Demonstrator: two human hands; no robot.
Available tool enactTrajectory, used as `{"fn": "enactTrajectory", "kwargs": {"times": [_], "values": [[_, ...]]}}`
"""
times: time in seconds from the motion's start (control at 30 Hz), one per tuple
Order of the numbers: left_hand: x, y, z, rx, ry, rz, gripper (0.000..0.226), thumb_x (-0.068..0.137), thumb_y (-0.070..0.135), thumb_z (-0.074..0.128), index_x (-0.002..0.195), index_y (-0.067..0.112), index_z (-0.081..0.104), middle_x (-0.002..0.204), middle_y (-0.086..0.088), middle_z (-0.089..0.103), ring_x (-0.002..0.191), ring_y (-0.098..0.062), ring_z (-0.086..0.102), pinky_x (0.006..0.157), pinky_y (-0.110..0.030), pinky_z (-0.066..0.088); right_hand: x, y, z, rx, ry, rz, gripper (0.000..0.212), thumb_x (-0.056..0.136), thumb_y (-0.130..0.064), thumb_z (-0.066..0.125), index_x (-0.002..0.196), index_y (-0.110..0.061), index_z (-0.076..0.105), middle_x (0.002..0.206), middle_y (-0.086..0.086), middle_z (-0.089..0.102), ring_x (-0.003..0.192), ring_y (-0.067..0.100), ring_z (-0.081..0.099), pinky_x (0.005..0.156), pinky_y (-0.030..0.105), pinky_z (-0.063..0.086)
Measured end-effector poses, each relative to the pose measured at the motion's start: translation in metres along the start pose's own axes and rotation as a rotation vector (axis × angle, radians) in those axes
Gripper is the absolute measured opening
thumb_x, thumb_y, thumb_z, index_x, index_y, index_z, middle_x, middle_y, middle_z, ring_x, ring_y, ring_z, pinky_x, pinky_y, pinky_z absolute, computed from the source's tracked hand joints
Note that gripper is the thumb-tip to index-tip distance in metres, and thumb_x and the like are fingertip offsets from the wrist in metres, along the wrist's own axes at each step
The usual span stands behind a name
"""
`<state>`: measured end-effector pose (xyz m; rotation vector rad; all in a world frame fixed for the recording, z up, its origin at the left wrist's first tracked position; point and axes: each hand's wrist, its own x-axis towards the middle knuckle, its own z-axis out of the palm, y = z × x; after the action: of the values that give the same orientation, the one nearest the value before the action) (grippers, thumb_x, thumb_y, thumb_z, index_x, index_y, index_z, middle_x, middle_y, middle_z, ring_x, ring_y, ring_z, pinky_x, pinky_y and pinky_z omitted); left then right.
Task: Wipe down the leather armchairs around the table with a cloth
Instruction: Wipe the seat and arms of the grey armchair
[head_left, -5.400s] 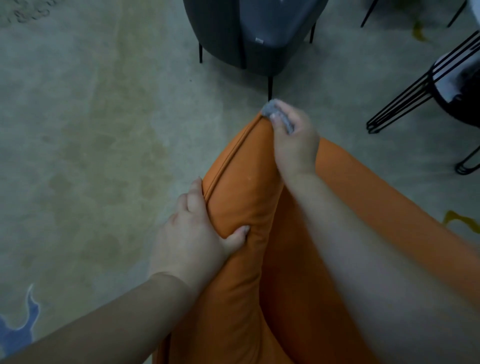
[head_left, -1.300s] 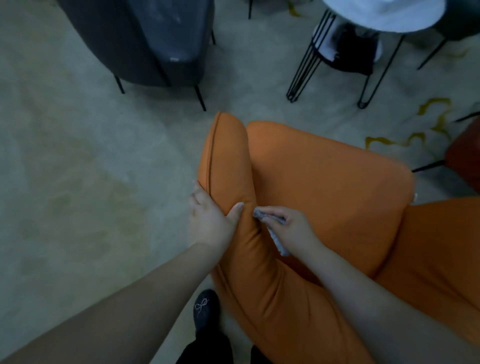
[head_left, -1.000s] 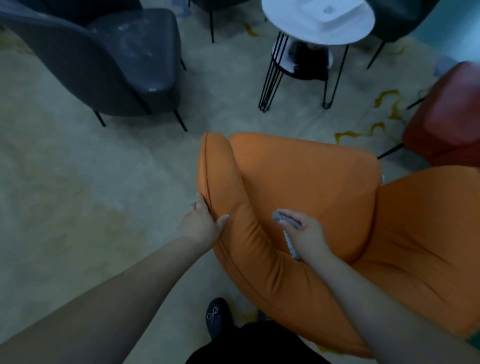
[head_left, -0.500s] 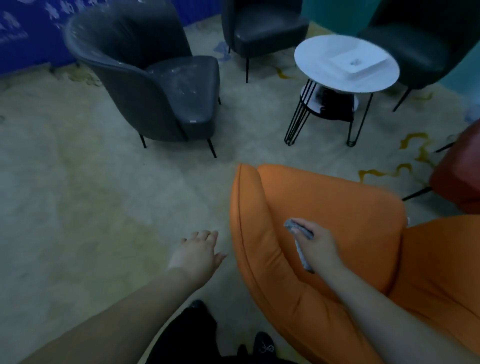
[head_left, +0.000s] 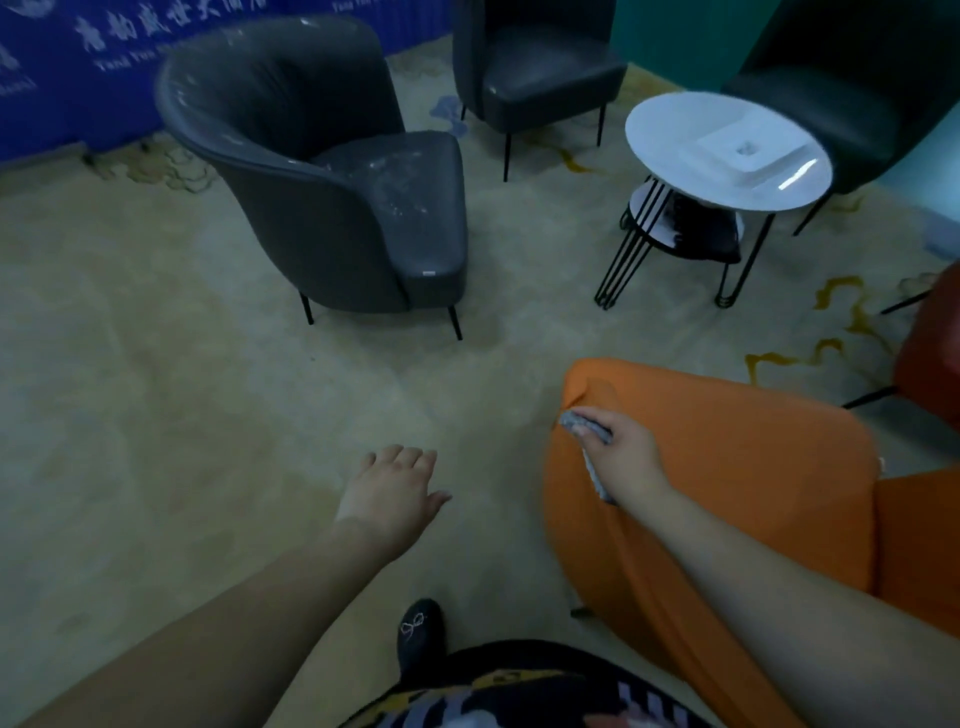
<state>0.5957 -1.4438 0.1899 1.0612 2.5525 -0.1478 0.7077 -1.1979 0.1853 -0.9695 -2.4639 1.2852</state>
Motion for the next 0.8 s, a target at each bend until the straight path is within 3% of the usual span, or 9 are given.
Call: {"fn": "enactTrajectory", "kwargs": {"times": [0.17,0.3,0.43,0.8], "values": [[0.024,-0.055,-0.016,0.044,-0.002,0.031,0.062,0.098,0.056,0.033,0.149,0.022,0.028,0.150,0.002,0.039,0.140,-0.022,0.029,0.112,-0.039,0.023,0.022,-0.030,0.033,-0.027,0.069,0.026,0.023,0.086,-0.009,0.064,0.107,-0.012,0.071,0.104,0.007,0.069,0.097,0.019,0.063,0.085,0.024,0.044],[0.054,-0.076,-0.030,0.036,0.015,0.040,0.061,0.097,0.057,0.034,0.148,0.024,0.030,0.149,0.003,0.039,0.139,-0.020,0.031,0.111,-0.038,0.024,0.049,-0.049,0.041,-0.049,0.077,0.028,0.023,0.086,-0.009,0.063,0.108,-0.011,0.070,0.102,0.010,0.070,0.094,0.025,0.065,0.086,0.030,0.049],[0.093,-0.085,-0.049,0.064,0.026,0.057,0.061,0.097,0.058,0.032,0.148,0.025,0.031,0.149,0.004,0.040,0.138,-0.020,0.032,0.110,-0.038,0.025,0.092,-0.063,0.038,-0.088,0.092,0.022,0.025,0.087,-0.011,0.062,0.111,-0.012,0.069,0.109,0.008,0.066,0.101,0.022,0.061,0.082,0.017,0.039],[0.224,-0.088,-0.094,0.057,-0.004,0.053,0.060,0.095,0.059,0.033,0.146,0.028,0.033,0.145,0.005,0.045,0.135,-0.020,0.036,0.108,-0.037,0.026,0.233,-0.080,0.018,-0.073,0.176,0.029,0.023,0.086,-0.014,0.063,0.108,-0.015,0.071,0.108,0.007,0.068,0.101,0.021,0.062,0.080,0.015,0.037]]}}
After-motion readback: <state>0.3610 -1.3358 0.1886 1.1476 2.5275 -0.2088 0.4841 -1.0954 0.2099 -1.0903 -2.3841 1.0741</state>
